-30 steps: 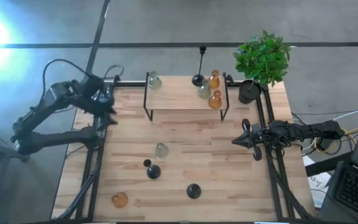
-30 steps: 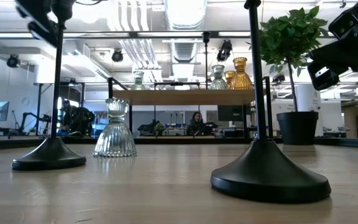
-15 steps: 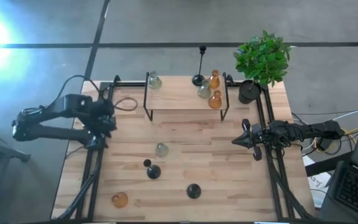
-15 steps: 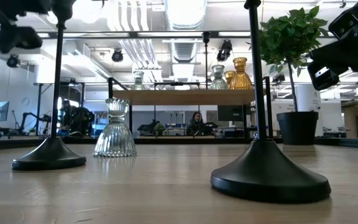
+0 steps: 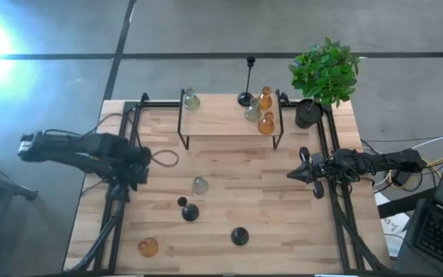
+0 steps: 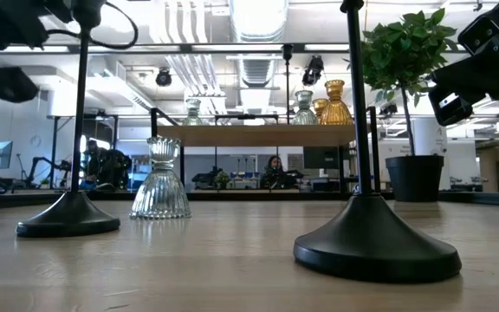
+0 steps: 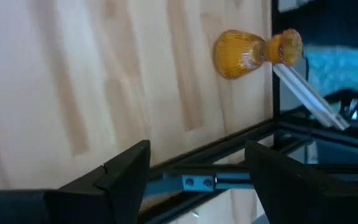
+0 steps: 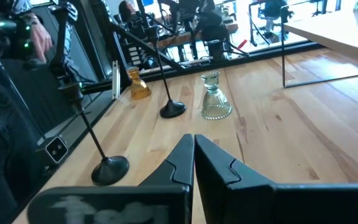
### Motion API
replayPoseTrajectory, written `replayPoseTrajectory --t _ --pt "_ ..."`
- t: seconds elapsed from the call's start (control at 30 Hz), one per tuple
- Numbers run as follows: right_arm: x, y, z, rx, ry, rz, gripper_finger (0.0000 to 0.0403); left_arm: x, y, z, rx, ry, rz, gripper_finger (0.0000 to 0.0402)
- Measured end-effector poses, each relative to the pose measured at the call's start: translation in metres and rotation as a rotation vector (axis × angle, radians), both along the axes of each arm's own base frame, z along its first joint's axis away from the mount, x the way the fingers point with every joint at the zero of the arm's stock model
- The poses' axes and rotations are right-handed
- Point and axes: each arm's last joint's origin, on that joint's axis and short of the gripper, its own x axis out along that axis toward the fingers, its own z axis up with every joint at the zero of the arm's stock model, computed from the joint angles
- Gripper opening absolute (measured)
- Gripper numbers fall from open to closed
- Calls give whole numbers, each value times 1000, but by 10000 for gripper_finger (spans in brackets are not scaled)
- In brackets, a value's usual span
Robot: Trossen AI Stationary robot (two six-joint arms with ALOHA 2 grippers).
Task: Pick & Place candle stick holders
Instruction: Put the orange candle holder on the shelf
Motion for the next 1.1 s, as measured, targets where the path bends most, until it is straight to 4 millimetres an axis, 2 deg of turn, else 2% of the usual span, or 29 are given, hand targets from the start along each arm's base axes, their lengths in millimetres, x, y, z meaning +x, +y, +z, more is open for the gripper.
replayPoseTrajectory --t 0.3,0.47,0.63,0.77,0.97,1.1 --pt "0 0 0 0 0 0 8 13 -46 -25 -57 -116 -269 266" --pt "0 0 0 0 0 0 8 12 -71 -42 -101 -123 -354 266" --pt "0 0 0 0 0 0 8 14 -93 -52 -118 -244 -416 266" --pt "0 0 0 0 0 0 8 17 -102 -59 -126 -328 -432 266" --pt "0 0 0 0 0 0 8 18 -107 -77 -114 -312 -460 266" --pt "0 0 0 0 0 0 8 20 -114 -79 -154 -388 -492 266"
